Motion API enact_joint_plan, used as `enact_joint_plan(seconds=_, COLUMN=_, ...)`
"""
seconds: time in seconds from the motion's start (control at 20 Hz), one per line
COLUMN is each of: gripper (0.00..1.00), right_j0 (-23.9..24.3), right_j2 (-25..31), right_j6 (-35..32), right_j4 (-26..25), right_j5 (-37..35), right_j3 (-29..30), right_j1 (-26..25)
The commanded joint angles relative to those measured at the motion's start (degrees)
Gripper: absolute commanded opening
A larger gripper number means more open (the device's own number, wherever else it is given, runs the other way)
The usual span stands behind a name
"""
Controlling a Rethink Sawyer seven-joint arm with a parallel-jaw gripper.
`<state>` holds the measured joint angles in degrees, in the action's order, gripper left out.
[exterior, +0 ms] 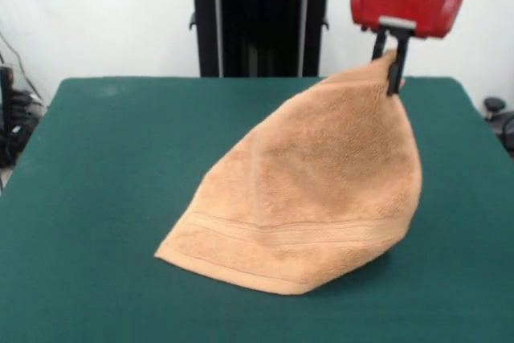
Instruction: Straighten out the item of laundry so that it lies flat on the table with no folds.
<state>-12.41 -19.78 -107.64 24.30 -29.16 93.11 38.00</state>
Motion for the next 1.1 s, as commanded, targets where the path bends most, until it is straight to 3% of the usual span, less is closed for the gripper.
enact_joint_plan(seconds=0.05, gripper=0.00, right_j0=1.51, right_j2=2.78, right_j6=-12.53, right_j4=2.15, right_j5=-7.15, right_j3=2.35, right_j1=5.39)
enact_joint_plan(seconds=0.2, gripper=0.00, right_j0=2.64, right_j2=2.59, right_j6=-10.92, right_j4=1.49, right_j5=-10.71, right_j3=3.08, right_j1=8.99)
enact_joint_plan(seconds=0.6, gripper=0.00, right_j0=5.98, right_j2=3.90, right_j6=-6.97, right_j4=0.50, right_j5=-10.09, right_j3=7.69, right_j1=13.21)
enact_joint_plan(seconds=0.85, gripper=0.00, right_j0=6.70, right_j2=4.45, right_j6=-7.09, right_j4=-0.36, right_j5=-8.24, right_j3=8.81, right_j1=13.29)
enact_joint_plan(seconds=1.1, gripper=0.00, right_j0=4.49, right_j2=3.69, right_j6=-11.17, right_j4=-0.76, right_j5=-7.56, right_j3=7.96, right_j1=12.07)
